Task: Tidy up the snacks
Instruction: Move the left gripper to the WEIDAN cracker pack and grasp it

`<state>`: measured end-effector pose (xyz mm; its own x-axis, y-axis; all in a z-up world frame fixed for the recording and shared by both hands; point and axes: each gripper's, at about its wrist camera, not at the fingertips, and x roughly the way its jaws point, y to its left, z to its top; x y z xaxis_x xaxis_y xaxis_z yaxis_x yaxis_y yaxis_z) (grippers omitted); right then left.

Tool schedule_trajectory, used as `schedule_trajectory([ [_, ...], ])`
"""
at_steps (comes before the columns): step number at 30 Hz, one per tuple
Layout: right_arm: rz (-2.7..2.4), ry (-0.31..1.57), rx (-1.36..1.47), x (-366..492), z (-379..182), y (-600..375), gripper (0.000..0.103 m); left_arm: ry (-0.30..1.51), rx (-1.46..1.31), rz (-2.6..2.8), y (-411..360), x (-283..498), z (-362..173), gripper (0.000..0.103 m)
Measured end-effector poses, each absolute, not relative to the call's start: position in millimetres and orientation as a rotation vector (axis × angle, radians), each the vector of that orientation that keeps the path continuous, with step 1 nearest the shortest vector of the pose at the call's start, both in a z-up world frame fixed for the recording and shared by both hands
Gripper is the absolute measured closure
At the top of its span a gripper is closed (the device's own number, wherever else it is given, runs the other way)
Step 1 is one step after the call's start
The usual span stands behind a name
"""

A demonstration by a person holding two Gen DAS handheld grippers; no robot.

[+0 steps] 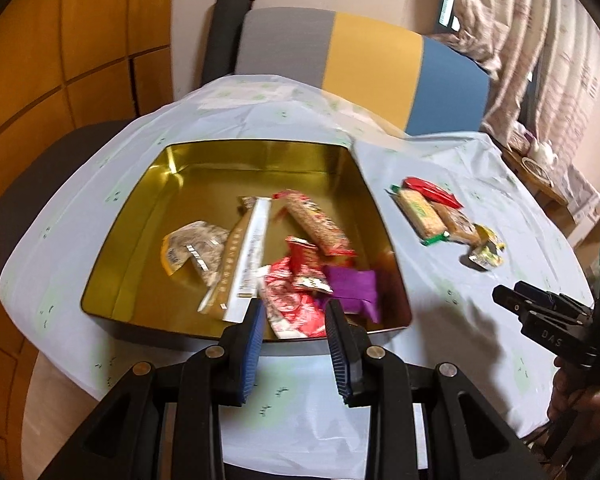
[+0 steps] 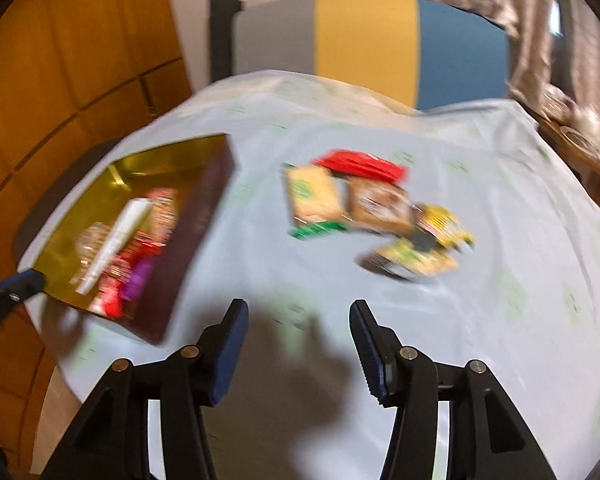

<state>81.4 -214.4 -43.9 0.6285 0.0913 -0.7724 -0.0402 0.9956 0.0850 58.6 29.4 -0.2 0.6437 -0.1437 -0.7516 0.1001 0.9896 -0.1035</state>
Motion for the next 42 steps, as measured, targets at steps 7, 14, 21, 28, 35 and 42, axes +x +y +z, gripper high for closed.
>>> schedule_trajectory([
  [7, -0.065, 0.896, 0.102, 64, -59, -268, 0.049, 0.863, 0.017, -0.200, -3, 59, 3, 0.072],
  [14, -0.166, 0.903, 0.130, 55, -71, -303, 0.047, 0.871, 0.076, -0.274, -38, 64, 4, 0.072],
  [21, -0.198, 0.918, 0.162, 49, -82, -315, 0.046, 0.888, 0.121, -0.338, -69, 72, 5, 0.072],
  [28, -0.193, 0.920, 0.191, 46, -91, -320, 0.046, 0.929, 0.077, -0.430, -104, 103, 15, 0.072],
  [35, -0.166, 0.933, 0.189, 45, -98, -319, 0.044, 1.031, 0.025, -0.443, -140, 158, 1, 0.070],
  [42, -0.135, 0.928, 0.207, 41, -103, -322, 0.040, 1.122, 0.016, -0.350, -162, 214, -30, 0.066],
])
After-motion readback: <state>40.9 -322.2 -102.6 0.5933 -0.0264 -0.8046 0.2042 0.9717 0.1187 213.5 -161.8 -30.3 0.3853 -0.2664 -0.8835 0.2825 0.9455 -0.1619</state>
